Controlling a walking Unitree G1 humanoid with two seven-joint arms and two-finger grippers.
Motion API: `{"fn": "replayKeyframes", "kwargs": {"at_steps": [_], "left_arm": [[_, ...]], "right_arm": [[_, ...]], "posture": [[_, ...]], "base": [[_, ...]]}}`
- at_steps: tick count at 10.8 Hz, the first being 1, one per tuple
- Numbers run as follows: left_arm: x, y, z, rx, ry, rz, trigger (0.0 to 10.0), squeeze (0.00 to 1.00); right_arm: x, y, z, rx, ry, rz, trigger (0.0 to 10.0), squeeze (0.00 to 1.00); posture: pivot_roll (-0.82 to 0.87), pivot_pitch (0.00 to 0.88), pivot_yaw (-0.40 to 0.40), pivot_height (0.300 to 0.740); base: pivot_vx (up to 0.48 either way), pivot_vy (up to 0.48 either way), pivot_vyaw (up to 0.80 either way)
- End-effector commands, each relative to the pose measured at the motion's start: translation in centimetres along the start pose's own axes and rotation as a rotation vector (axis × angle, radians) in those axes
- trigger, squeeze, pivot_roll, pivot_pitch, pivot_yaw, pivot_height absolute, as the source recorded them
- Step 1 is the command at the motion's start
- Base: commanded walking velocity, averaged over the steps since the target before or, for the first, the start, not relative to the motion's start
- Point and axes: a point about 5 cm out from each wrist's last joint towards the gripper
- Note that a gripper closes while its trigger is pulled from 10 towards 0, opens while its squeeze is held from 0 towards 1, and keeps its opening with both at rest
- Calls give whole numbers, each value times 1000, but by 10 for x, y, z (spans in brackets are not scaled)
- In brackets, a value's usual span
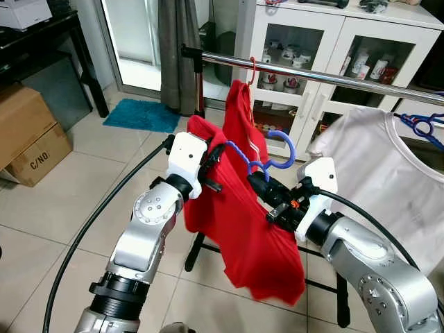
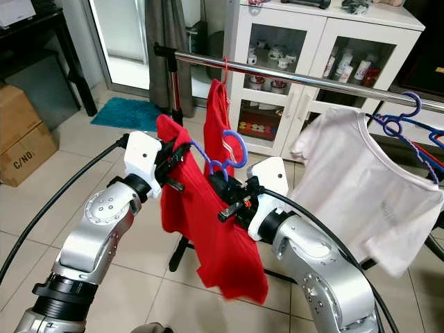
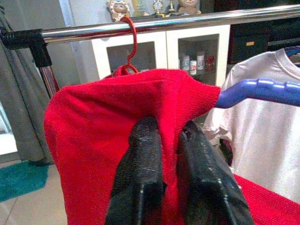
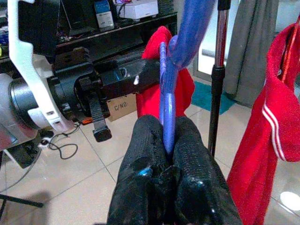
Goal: Hang hanger
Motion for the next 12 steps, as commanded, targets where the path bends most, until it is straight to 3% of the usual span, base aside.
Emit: {"fn": "replayKeyframes", "kwargs": {"at_steps": [1, 5, 8, 10, 11, 12], "left_arm": [[7, 0, 0, -2, 35, -5, 0, 0], [17, 5, -1, -41, 89, -25, 0, 0], [26, 9, -6, -98, 113, -19, 0, 0], [51, 6, -11, -151, 188, -101, 0, 0], [62, 2, -10, -161, 230, -159, 0, 0], [66, -8, -6, -106, 245, -188, 0, 0]], "right_arm": [[0, 4, 0, -23, -8, -8, 0, 0], [-4, 9, -1, -58, -42, -20, 0, 0], [-17, 19, -5, -118, -144, -82, 0, 0], [-37, 25, -19, -98, -305, -216, 0, 0], [-39, 26, -22, -85, -317, -222, 0, 0], [-39, 27, -24, -70, -325, -241, 0, 0]], "posture": [[76, 8, -17, 740], [78, 9, -20, 740], [74, 6, -12, 740], [74, 7, -10, 740], [77, 5, -11, 740], [77, 4, -11, 740]], "base": [[0, 0, 0], [0, 0, 0], [0, 0, 0], [0, 0, 0], [0, 0, 0], [0, 0, 0]]}}
Point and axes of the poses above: a point about 5 cm out from each wrist's last joint towards the gripper, its own z axis pointing out of the wrist towards the gripper, its own x axis along the axis of the wrist's last joint, y = z × x, and after that the axes turned 3 degrees about z, right-handed
